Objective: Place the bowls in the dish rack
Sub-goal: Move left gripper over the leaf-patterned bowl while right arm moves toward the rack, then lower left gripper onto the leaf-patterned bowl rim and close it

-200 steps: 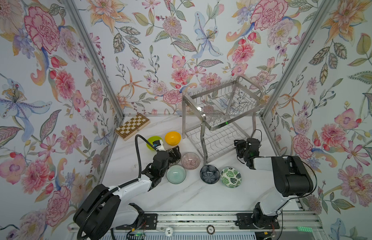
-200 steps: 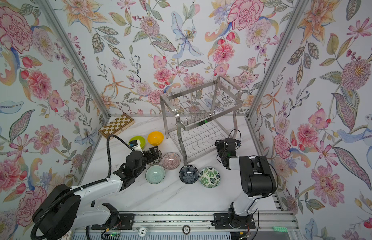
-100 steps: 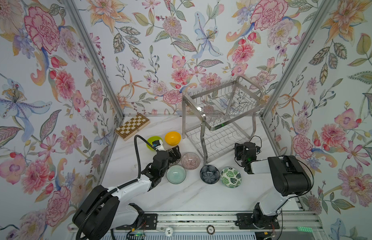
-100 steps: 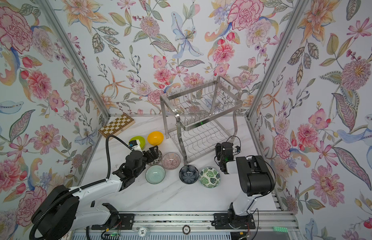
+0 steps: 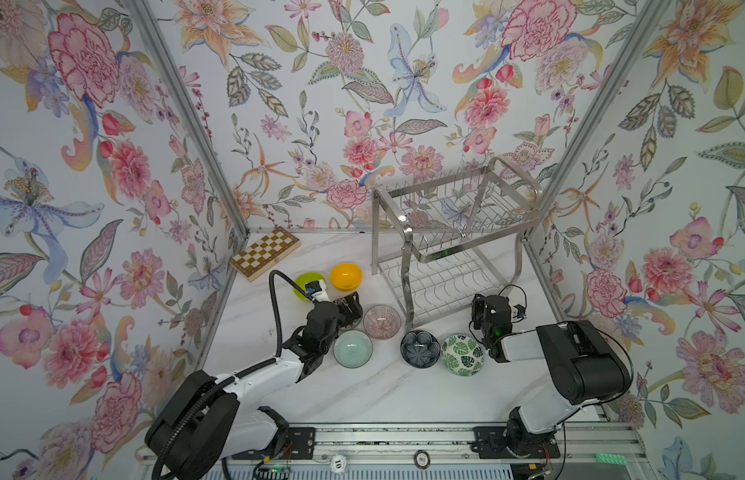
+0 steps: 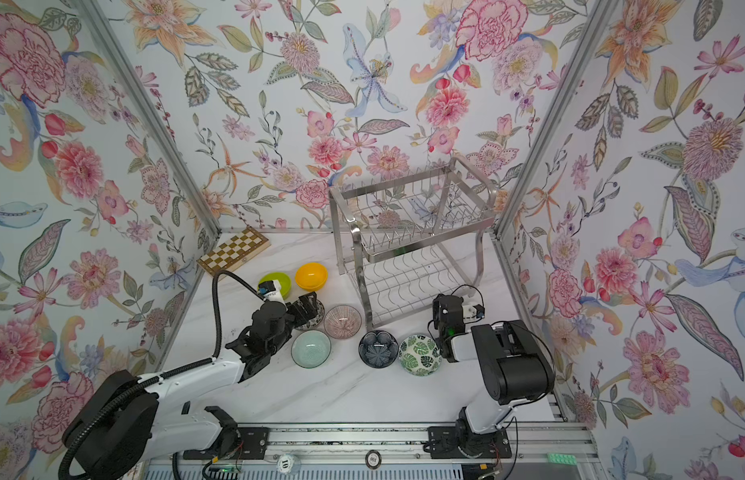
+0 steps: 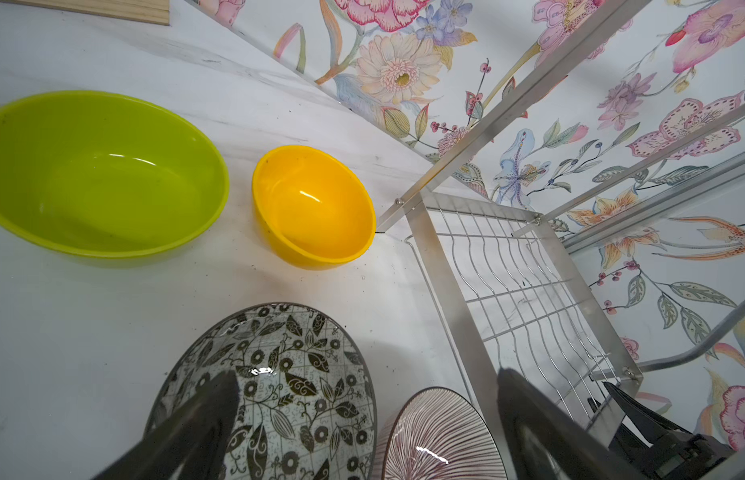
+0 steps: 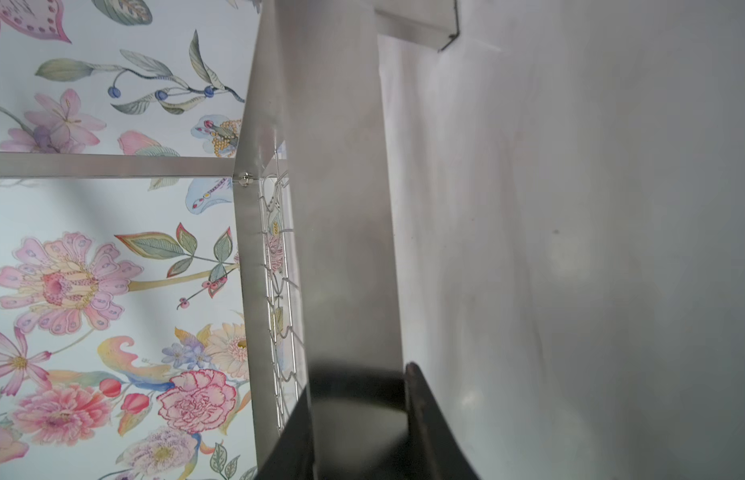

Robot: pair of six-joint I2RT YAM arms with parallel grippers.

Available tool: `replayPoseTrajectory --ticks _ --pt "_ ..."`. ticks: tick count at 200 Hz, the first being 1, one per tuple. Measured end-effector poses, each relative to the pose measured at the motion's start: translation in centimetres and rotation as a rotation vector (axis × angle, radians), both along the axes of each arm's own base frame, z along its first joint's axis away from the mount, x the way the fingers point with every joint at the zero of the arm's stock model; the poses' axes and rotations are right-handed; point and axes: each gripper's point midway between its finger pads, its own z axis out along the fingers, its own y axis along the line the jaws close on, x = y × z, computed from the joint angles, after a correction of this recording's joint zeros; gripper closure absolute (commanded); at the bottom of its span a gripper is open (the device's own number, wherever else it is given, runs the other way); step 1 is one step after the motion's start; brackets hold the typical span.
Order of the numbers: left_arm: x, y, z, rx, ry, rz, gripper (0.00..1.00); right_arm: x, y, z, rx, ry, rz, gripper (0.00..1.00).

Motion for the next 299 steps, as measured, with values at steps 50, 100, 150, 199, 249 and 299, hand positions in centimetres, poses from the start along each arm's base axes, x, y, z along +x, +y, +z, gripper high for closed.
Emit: replayPoseTrajectory --ticks 50,100,150,199,249,299 --pt "0.0 -0.1 -0.1 -0.011 0.006 -0.003 0.01 -0.4 -0.3 -0.1 0.029 0.042 -0.098 0.86" --pt "-0.1 -0.1 -0.3 -0.011 0.013 -0.004 0.01 1.5 0.7 -0.1 0.049 0.065 -0.179 0.85" --pt "-0.4 0.2 -0.2 0.004 0.021 -0.001 0.01 4.0 3.2 0.0 0.076 0.050 -0.190 0.84" --pt "-0.6 0.6 0.3 0.021 0.004 0.005 0.01 4.2 3.7 0.0 0.039 0.069 -0.161 0.83" --pt "-0.6 0.9 0.2 0.042 0.004 0.017 0.01 4.0 3.7 0.1 -0.003 0.113 -0.119 0.83" --pt "-0.5 0.9 -0.8 0.061 0.027 0.015 0.01 2.5 3.5 0.0 -0.019 0.156 -0.080 0.82"
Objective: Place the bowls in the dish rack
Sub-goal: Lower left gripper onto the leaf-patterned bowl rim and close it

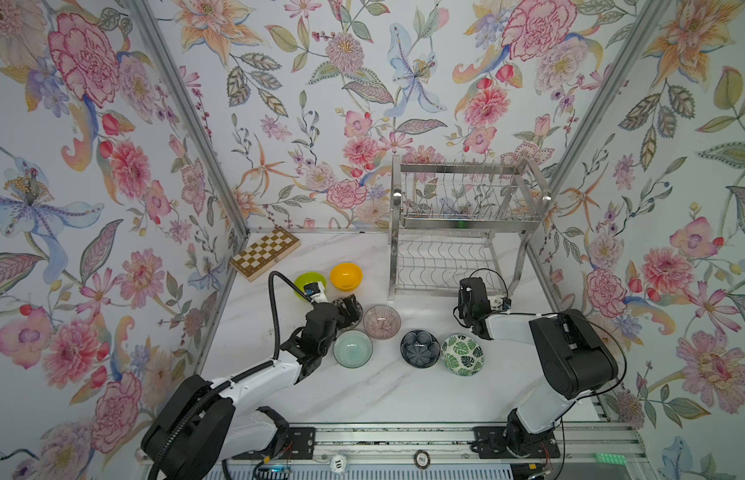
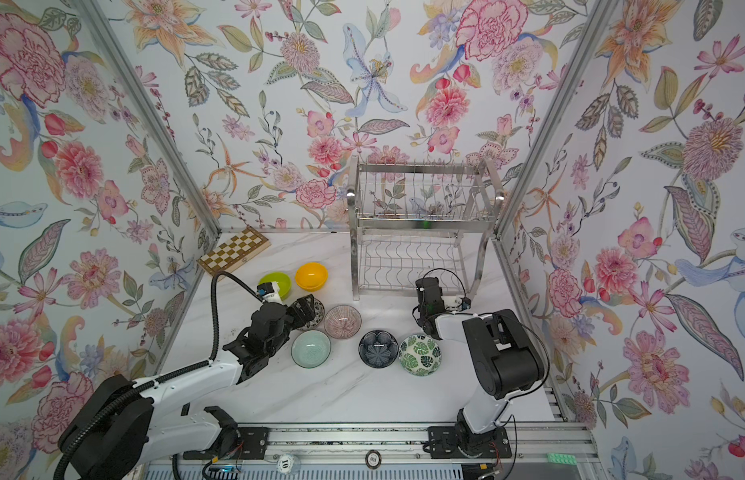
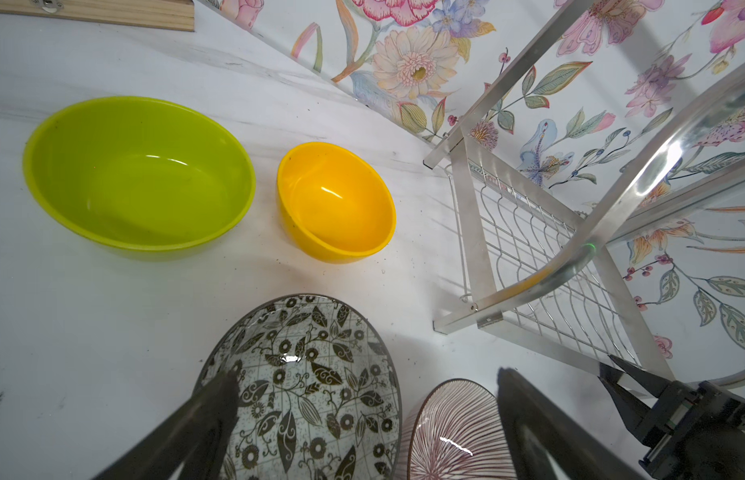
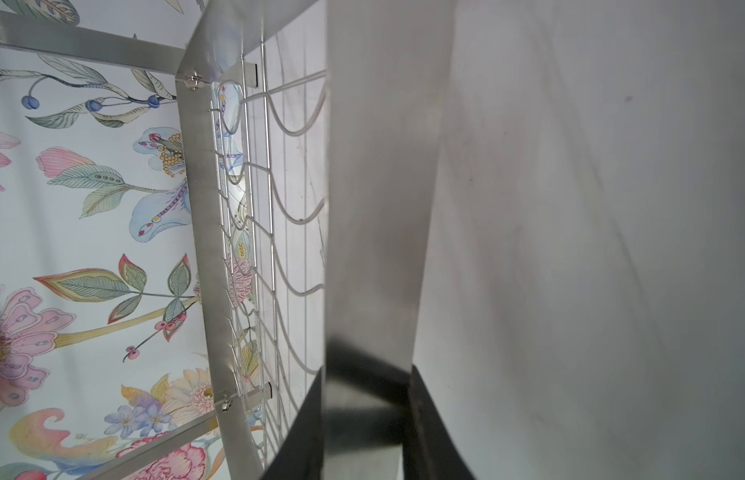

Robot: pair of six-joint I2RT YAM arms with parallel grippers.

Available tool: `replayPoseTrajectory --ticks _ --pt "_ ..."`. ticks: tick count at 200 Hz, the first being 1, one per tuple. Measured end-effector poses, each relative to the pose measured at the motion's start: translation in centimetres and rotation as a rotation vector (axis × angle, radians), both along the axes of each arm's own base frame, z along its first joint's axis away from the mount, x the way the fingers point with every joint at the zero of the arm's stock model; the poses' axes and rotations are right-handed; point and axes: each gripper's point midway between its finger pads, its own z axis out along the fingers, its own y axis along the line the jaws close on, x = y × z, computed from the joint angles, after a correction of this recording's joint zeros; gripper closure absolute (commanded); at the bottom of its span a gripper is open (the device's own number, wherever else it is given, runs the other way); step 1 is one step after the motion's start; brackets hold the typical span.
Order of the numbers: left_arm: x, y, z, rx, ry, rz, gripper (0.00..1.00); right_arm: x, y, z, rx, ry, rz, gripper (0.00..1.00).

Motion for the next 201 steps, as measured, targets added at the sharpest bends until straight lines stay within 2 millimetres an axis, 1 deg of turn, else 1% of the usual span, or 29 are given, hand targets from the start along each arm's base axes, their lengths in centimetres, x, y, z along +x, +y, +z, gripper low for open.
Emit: replayPoseTrajectory --ticks 9,18,31,47,74,93,113,143,159,173,201 --pt "0.0 0.0 -0.2 0.008 0.008 -0.001 0.01 -0.1 -0.1 0.0 -0.002 0.004 0.005 0.79" --pt "0.0 0.0 -0.4 0.018 0.018 -0.002 0.01 0.0 -0.3 -0.1 -0.002 0.008 0.011 0.73" --pt "0.2 -0.1 -0.4 0.033 0.025 -0.003 0.01 0.1 -0.4 -0.1 -0.015 0.014 0.034 0.69" --pt "0.5 0.1 0.0 0.054 0.027 0.007 0.01 0.2 -0.5 -0.1 -0.053 0.025 0.079 0.63" --pt "1.0 0.8 1.0 0.125 0.034 0.047 0.01 0.5 -1.0 0.0 -0.129 0.037 0.147 0.50" --pt "1.4 1.5 1.6 0.193 0.042 0.072 0.01 0.3 -0.9 0.4 -0.187 0.050 0.204 0.37" --pt "1.8 2.3 1.8 0.269 0.067 0.108 0.01 0.0 -0.8 2.1 -0.246 0.037 0.259 0.24" --pt "2.1 2.6 1.6 0.380 0.113 0.099 0.01 -0.4 -0.7 5.5 -0.333 -0.015 0.330 0.01" --pt "2.1 2.7 1.2 0.420 0.138 0.089 0.01 -0.7 -0.5 6.8 -0.391 -0.029 0.381 0.01" --pt "2.0 2.8 0.5 0.458 0.168 0.083 0.01 -1.0 -0.1 7.4 -0.437 -0.036 0.428 0.01" --pt "1.2 3.6 -0.6 0.514 0.228 0.079 0.01 -2.0 1.8 8.1 -0.548 -0.033 0.564 0.01"
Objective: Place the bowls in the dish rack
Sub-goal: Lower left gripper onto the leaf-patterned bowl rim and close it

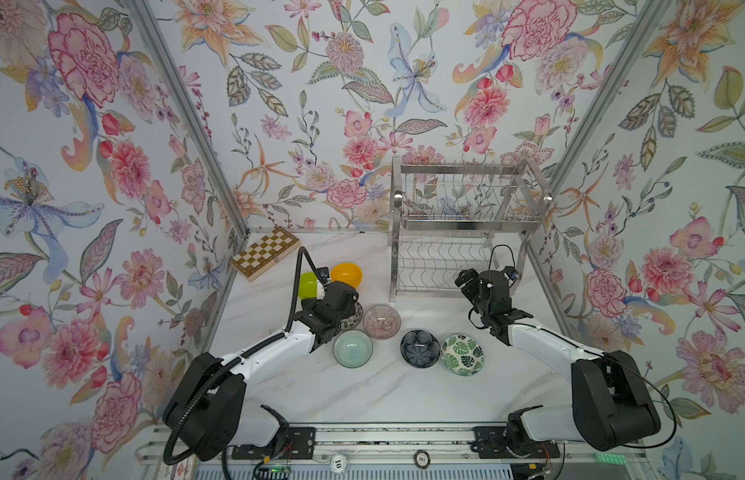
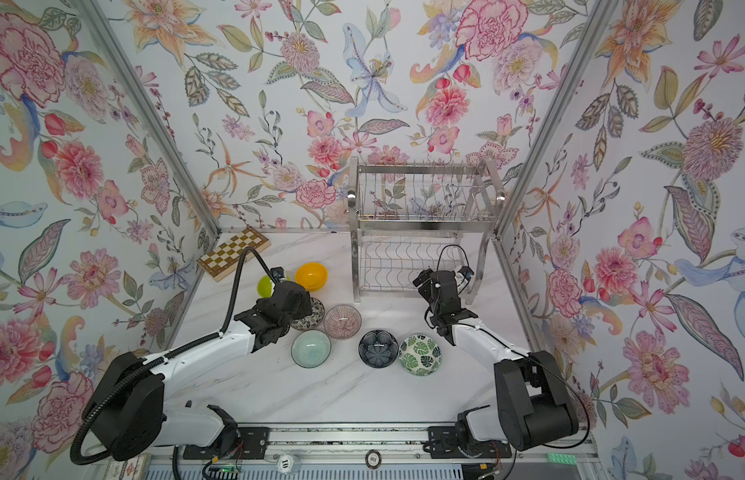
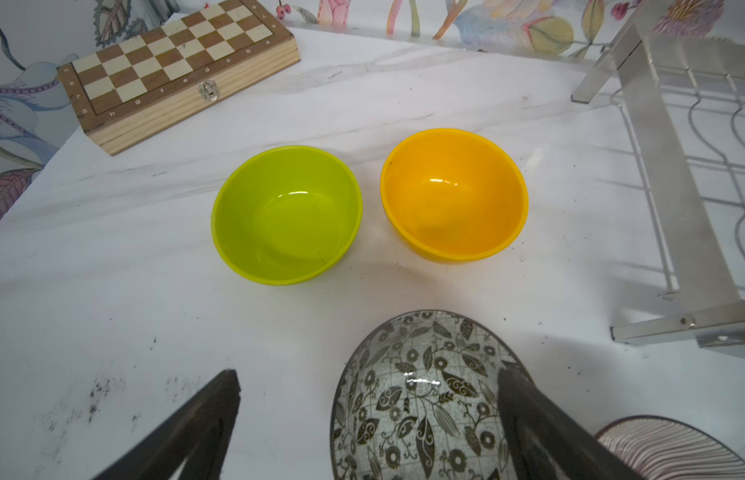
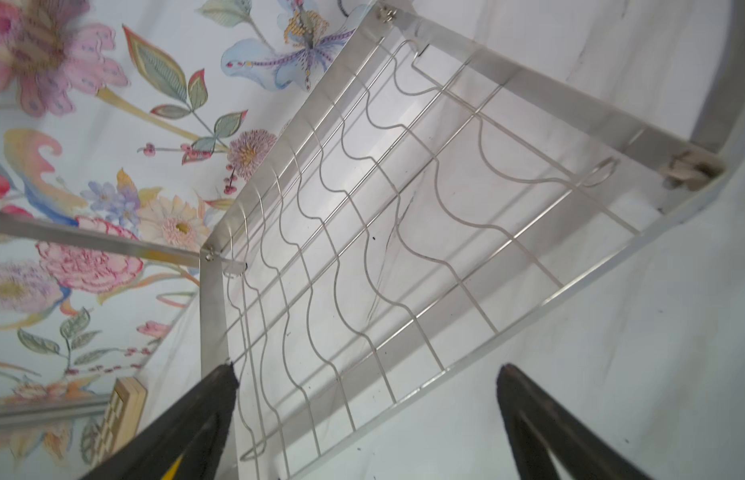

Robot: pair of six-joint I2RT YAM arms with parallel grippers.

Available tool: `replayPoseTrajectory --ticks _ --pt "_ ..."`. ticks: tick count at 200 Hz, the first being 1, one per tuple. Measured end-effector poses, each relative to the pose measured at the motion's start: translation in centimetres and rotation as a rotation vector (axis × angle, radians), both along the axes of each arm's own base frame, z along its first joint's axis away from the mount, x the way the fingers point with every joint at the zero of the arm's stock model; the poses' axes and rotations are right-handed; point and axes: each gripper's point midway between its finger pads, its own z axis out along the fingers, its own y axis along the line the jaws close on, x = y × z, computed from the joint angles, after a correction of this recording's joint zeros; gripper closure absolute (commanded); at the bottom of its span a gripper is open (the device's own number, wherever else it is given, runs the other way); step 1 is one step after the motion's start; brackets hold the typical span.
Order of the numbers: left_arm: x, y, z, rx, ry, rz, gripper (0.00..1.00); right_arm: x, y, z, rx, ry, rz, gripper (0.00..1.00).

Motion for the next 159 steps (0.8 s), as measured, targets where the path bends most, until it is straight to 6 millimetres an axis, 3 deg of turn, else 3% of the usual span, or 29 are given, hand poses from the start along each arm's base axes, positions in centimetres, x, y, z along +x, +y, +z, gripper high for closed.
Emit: replayPoseTrajectory --ticks 20,55,66,92,115,136,145,159 --pt "-0.4 0.3 -0.5 0.018 0.027 0.000 0.01 -0.5 1.8 0.2 -0.098 0.016 0.109 0.01" --pt "-1.1 0.9 -1.9 0.000 0.074 0.012 0.13 -0.8 6.3 2.4 -0.254 -0.013 0.307 0.01" --pt "-1.4 1.1 -2.8 -0.022 0.101 0.010 0.21 -1.0 7.8 3.0 -0.298 -0.029 0.365 0.01" --pt "-1.8 2.1 -4.4 -0.083 0.147 0.033 0.30 -1.4 10.3 3.0 -0.387 -0.039 0.465 0.01" --pt "-1.9 2.9 -5.8 -0.150 0.174 0.058 0.34 -2.3 11.6 2.3 -0.439 -0.028 0.521 0.01" --pt "-1.8 3.2 -6.2 -0.203 0.177 0.071 0.45 -2.7 12.5 2.2 -0.468 -0.030 0.549 0.01" --pt "-1.6 2.8 -6.1 -0.220 0.171 0.061 0.55 -2.8 12.7 2.1 -0.478 -0.031 0.554 0.01" --pt "-1.2 2.4 -6.0 -0.240 0.161 0.049 0.57 -2.9 13.0 2.1 -0.491 -0.031 0.558 0.01"
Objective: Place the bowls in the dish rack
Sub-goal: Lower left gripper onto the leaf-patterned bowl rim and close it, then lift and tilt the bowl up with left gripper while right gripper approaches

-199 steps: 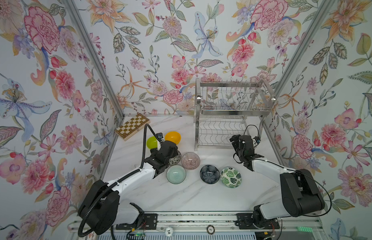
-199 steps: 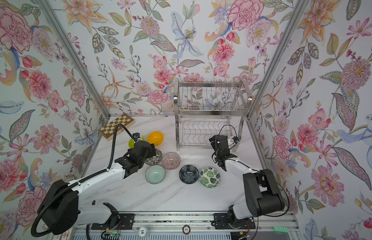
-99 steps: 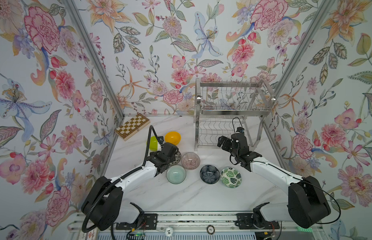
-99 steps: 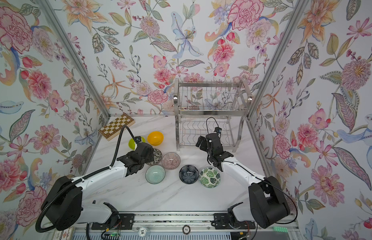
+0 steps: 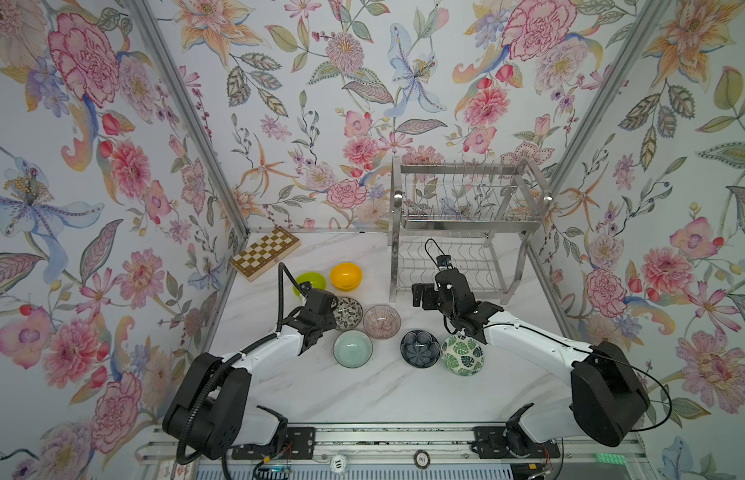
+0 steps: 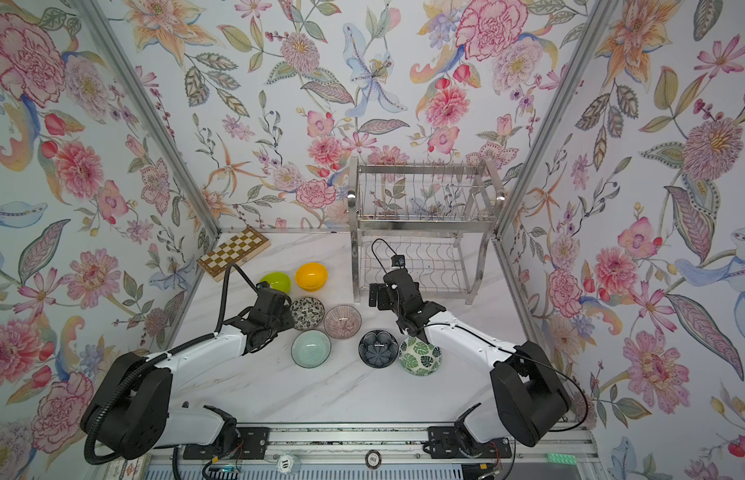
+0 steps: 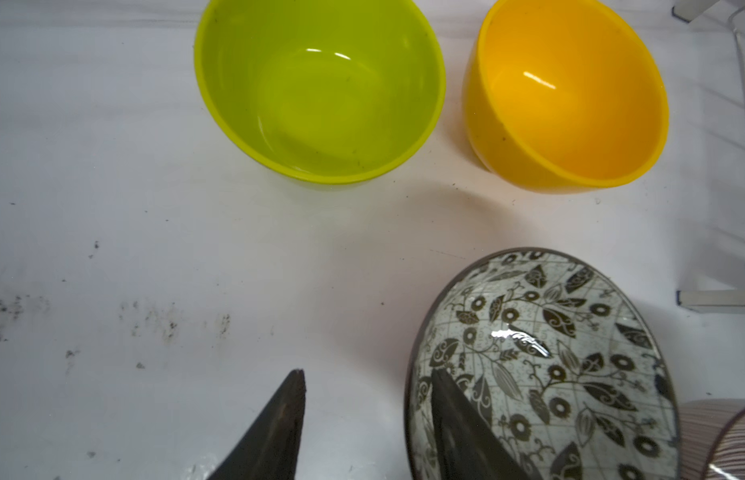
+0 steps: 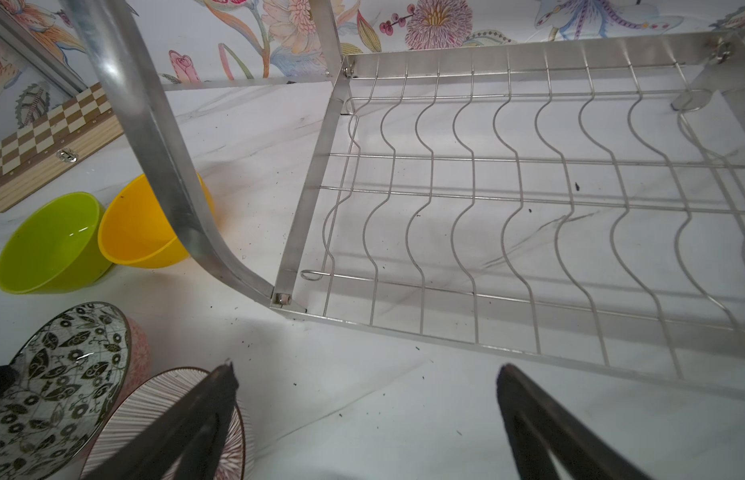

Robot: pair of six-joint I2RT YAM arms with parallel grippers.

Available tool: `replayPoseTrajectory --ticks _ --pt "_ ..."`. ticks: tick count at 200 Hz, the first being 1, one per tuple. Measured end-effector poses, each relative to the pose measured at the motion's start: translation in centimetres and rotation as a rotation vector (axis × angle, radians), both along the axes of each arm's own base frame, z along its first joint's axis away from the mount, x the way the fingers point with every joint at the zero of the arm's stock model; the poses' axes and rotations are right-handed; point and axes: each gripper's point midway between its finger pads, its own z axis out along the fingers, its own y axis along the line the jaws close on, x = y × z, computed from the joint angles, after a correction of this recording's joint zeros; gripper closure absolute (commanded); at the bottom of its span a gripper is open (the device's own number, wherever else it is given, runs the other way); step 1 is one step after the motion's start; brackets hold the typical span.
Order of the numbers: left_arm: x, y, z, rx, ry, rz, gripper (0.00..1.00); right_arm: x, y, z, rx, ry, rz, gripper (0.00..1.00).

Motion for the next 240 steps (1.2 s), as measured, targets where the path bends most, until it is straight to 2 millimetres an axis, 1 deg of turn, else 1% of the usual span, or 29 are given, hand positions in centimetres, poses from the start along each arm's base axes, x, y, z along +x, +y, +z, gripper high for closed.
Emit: replayPoseTrajectory --ticks 14,36,58,69,82,88,92,97,115,121,133,138,147,167,174,186,216,229,240 --pt "0.2 -0.4 -0.4 -0.012 0.005 -0.008 0.57 -0.1 0.1 -0.2 -0.013 -0.001 -0.002 0.01" --pt "0.1 -0.6 -1.5 -0.013 0.033 -0.017 0.58 -0.1 0.1 -0.3 -0.024 -0.002 -0.004 0.01" --pt "0.2 -0.9 -1.7 -0.027 0.039 -0.022 0.70 0.0 -0.1 -0.2 -0.030 -0.007 -0.014 0.01" --pt "0.3 -1.0 -1.5 -0.032 0.029 -0.021 0.73 0.0 -0.1 -0.2 -0.031 -0.008 -0.016 0.01" --pt "0.6 -1.0 -1.4 -0.044 0.020 -0.013 0.73 0.0 -0.2 -0.3 -0.033 -0.008 -0.018 0.01" --pt "0.7 -1.0 -1.3 -0.050 0.016 -0.013 0.77 0.0 -0.2 -0.3 -0.033 -0.007 -0.019 0.01" --pt "0.8 -1.1 -1.3 -0.055 0.014 -0.012 0.78 0.0 -0.2 -0.4 -0.035 -0.006 -0.019 0.01" --pt "0.8 -1.1 -1.3 -0.062 0.013 -0.009 0.79 0.1 -0.2 -0.5 -0.036 -0.005 -0.021 0.01" --pt "1.0 -1.3 -1.4 -0.074 0.011 -0.012 0.80 0.2 -0.1 -0.6 -0.036 -0.001 -0.023 0.01" --pt "1.0 -1.3 -1.5 -0.074 0.012 -0.012 0.83 0.3 0.0 -0.6 -0.034 0.000 -0.025 0.01" --pt "1.0 -1.3 -1.6 -0.073 0.017 -0.012 0.84 0.3 0.0 -0.6 -0.032 -0.001 -0.026 0.01" --pt "1.0 -1.3 -1.7 -0.073 0.018 -0.011 0.89 0.4 0.0 -0.6 -0.030 -0.001 -0.028 0.01" --pt "1.0 -1.3 -1.7 -0.072 0.020 -0.015 0.94 0.4 0.0 -0.5 -0.029 -0.002 -0.031 0.01" --pt "1.2 -1.4 -1.5 -0.084 0.011 -0.006 0.94 0.5 -0.1 -0.2 -0.025 -0.008 -0.042 0.01" --pt "1.2 -1.3 -1.5 -0.083 0.011 -0.004 0.98 0.6 -0.2 -0.2 -0.023 -0.010 -0.049 0.01" --pt "1.2 -1.2 -1.5 -0.082 0.010 -0.001 1.00 0.7 -0.2 0.0 -0.019 -0.012 -0.057 0.01" --pt "1.2 -0.7 -1.1 -0.068 0.003 0.007 1.00 1.1 -0.5 0.9 0.005 -0.024 -0.104 0.01" --pt "1.3 -0.5 -0.5 -0.061 -0.011 0.006 1.00 1.4 -0.6 1.4 0.020 -0.029 -0.126 0.01" --pt "1.4 -0.4 0.3 -0.057 -0.038 0.004 1.00 1.5 -0.6 1.8 0.038 -0.033 -0.142 0.01"
